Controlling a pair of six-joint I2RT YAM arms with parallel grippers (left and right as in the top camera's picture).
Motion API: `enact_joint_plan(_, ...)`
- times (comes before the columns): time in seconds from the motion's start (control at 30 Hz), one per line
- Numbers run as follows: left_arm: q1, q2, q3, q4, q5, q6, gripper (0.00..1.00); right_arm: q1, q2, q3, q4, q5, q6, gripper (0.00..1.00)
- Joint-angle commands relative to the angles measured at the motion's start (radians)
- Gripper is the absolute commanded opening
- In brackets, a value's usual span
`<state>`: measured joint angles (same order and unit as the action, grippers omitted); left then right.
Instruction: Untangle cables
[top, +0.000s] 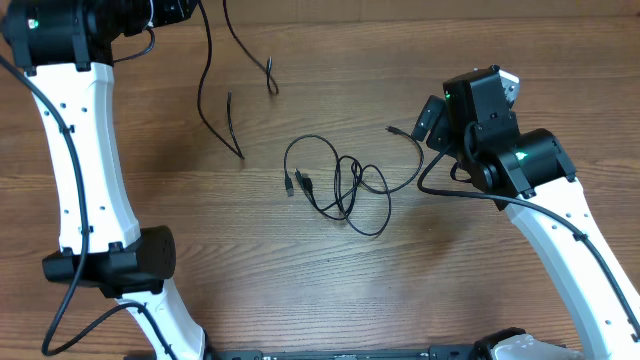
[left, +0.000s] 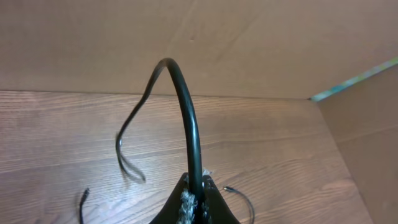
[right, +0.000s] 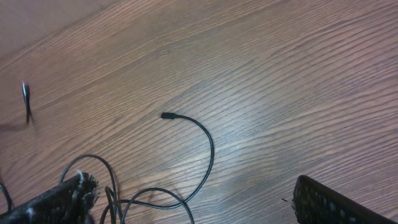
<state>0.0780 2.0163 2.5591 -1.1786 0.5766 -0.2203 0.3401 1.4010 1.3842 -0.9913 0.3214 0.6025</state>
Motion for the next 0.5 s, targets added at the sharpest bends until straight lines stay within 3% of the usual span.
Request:
enact_joint_plan(0.0, 0.018, 0.057, 0.011, 0.056, 0.019, 0.048, 0.04, -0.005, 0.003, -0.004, 0.001, 0.014, 0.0, 1.0)
enact_joint_plan(0.13, 0.081, 0.105, 0.011, 0.119, 0.008, 0.035, 0.04, -0.005, 0.003, -0.004, 0.001, 0.014, 0.0, 1.0)
enact_joint_plan(0.23, 0.173, 0.148, 0.011, 0.174, -0.12, -0.059, 0.04, -0.005, 0.003, -0.004, 0.001, 0.014, 0.0, 1.0)
enact_joint_plan(0.47, 0.299, 0.202, 0.01, 0.408, -0.149, -0.045, 0.04, -0.005, 0.003, -0.004, 0.001, 0.014, 0.0, 1.0)
